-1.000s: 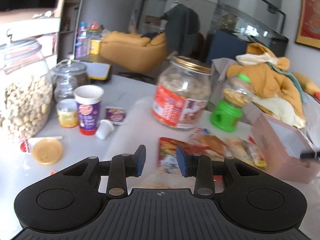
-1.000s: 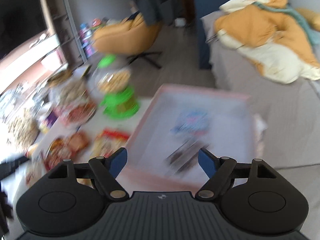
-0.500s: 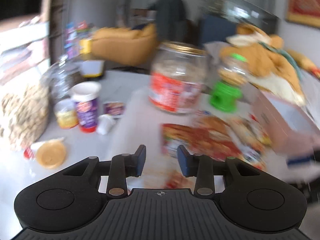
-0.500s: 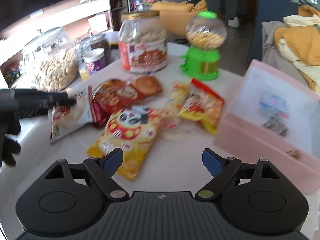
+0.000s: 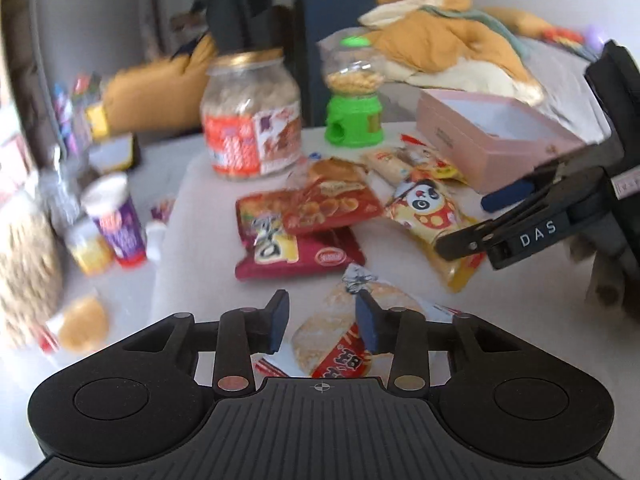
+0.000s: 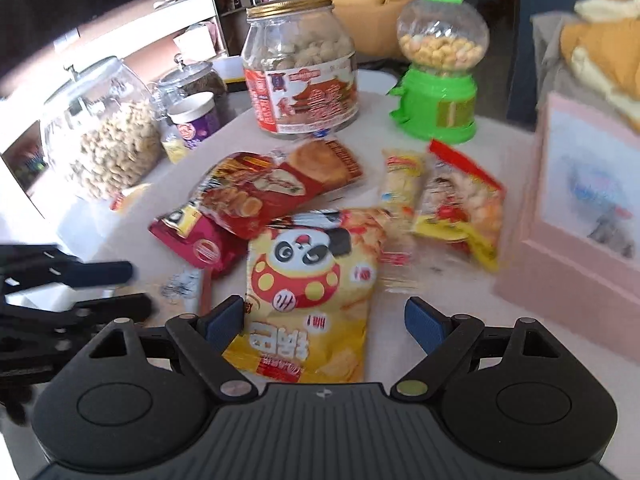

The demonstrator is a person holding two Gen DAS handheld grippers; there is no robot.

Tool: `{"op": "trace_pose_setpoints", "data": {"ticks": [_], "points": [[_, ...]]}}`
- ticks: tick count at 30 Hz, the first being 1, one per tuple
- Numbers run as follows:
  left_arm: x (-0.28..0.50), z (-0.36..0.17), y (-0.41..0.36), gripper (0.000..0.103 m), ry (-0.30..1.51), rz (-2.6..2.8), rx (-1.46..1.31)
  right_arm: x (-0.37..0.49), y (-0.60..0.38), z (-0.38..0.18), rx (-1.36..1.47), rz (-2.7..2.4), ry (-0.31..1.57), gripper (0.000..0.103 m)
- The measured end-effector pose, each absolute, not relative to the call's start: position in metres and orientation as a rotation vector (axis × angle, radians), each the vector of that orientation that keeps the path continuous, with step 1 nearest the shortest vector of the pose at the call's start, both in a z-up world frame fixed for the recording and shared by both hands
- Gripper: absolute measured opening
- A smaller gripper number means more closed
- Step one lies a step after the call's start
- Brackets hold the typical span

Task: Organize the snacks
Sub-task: 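Grasp the white rice-cracker bag with the left tool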

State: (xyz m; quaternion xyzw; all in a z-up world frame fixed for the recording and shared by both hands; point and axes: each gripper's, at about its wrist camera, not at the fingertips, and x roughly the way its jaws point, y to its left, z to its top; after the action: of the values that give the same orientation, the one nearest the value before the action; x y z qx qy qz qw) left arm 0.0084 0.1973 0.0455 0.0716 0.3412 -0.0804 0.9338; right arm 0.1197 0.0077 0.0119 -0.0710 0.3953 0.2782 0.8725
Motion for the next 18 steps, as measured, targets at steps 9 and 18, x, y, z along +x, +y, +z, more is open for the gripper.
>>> {"op": "trace_pose_setpoints", "data": {"ticks": [9, 18], "points": [[0.001, 0.031, 0.144, 0.068, 0.826, -0.389, 0.452, 0.114, -0.053, 0.004, -0.049, 0.575, 0.845, 0.089], [0.024, 0.028, 0.158, 0.073, 0.829, -0.264, 0.487, 0.099, -0.052, -0.005, -0.062, 0.566, 0.766, 0.092]]}}
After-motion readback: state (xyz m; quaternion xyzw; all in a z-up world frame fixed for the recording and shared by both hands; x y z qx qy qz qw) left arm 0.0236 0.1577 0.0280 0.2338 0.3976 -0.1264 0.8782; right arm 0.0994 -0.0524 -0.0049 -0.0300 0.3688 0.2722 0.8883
